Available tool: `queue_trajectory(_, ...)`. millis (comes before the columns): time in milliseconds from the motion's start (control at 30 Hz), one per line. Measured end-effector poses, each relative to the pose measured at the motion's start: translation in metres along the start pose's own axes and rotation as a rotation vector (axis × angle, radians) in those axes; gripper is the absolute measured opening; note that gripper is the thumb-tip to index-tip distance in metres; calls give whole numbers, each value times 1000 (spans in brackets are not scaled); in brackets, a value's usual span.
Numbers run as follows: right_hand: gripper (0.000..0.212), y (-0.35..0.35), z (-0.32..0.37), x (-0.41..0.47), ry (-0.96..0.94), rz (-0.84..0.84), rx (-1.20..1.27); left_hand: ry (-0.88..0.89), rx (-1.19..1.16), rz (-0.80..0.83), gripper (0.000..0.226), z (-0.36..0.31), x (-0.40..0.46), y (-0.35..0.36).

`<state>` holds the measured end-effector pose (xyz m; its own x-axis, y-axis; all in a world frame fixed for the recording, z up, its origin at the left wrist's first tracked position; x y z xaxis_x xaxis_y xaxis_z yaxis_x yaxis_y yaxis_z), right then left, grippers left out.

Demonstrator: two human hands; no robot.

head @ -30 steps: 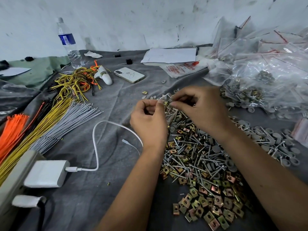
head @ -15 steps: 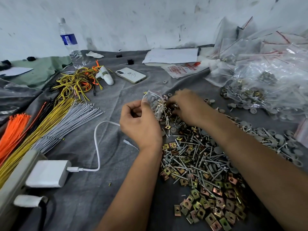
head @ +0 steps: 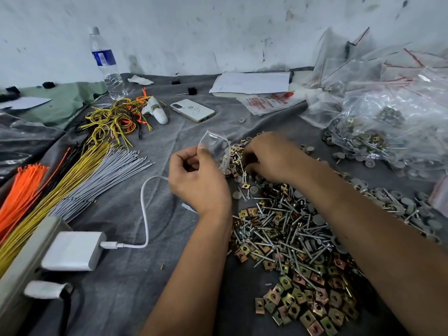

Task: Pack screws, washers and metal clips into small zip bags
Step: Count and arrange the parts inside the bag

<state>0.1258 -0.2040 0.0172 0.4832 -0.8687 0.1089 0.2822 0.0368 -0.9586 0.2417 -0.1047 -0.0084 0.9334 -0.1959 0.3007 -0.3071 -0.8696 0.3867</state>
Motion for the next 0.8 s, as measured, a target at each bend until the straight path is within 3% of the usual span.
queue_trajectory(267, 17, 5, -3, 2, 31, 26, -103, -14, 11, -57, 22, 3, 9, -3)
queue_trajectory(467, 14, -17, -12, -3, 112, -139, 429, 19, 4, -1, 24, 0, 1, 0)
queue_trajectory(600, 10, -37, 0, -9, 52, -168, 669, 62, 50, 60, 21, -1, -3, 1)
queue_trajectory(800, 12, -41, 21, -14, -27, -67, 518, 73, 59, 111, 21, 0, -6, 2)
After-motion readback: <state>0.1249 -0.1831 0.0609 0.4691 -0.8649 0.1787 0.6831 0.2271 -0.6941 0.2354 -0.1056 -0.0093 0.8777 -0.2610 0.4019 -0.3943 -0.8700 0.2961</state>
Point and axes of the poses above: each hand's wrist, its own x-axis towards the middle knuckle, its own y-axis out of the palm, z = x × y, the point moved 3 cm from there along x, towards the middle knuckle, and after that the axes turned 11 degrees about y, right-handed, at the moved point
